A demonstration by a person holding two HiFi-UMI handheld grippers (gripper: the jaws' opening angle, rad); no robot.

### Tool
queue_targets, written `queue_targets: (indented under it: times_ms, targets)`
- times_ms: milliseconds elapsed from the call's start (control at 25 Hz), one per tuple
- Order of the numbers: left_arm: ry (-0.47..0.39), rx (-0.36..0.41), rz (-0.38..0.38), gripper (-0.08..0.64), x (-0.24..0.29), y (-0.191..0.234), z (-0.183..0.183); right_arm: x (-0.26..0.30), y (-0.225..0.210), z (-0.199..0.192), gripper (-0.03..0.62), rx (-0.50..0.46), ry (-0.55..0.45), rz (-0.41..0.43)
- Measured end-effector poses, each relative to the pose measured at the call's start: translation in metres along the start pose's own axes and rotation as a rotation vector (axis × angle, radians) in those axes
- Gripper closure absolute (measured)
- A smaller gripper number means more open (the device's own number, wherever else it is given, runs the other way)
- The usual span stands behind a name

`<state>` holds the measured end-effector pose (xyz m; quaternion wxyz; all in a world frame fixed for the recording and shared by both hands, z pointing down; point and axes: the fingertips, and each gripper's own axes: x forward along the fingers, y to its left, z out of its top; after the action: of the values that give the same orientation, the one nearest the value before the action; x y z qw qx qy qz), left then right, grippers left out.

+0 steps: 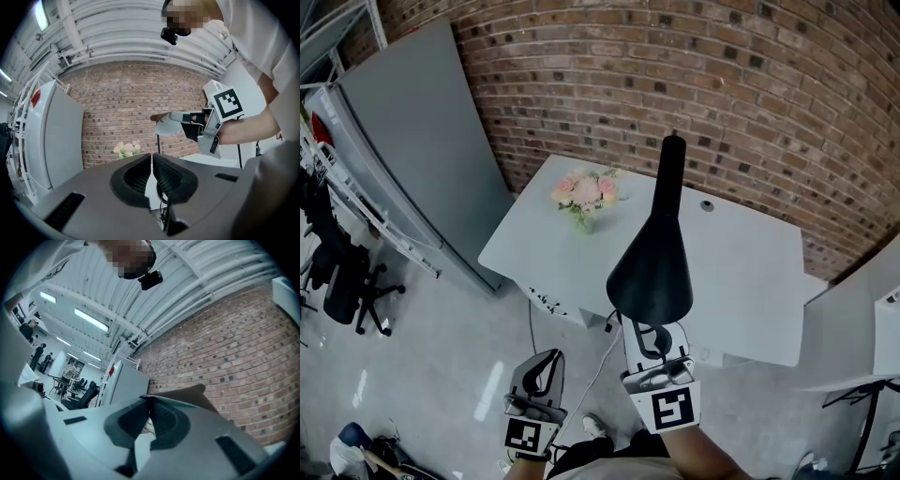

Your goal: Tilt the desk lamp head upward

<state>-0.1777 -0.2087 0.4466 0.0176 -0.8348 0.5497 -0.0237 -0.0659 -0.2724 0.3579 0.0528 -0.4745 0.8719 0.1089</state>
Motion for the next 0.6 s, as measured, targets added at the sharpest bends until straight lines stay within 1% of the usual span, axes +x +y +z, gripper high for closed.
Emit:
queue_targets:
  times_ms: [120, 400, 600]
  targets:
    - [0.000, -0.006, -0.009, 0.540, 0.002, -0.001, -0.001, 0.000, -0.001, 0.009, 0.574, -0.037, -0.016, -0.005]
    - [-0.023, -0.022, -0.022, 0.540, 0.007, 0.002, 0.000, 0.006, -0.004, 0.021, 0.574, -0.085, 0.054, -0.013]
    - [-0.042, -0.025, -0.035, 0.540, 0.013, 0.002, 0.004, 0.010, -0.007, 0.035, 0.574, -0.099, 0.079, -0.013]
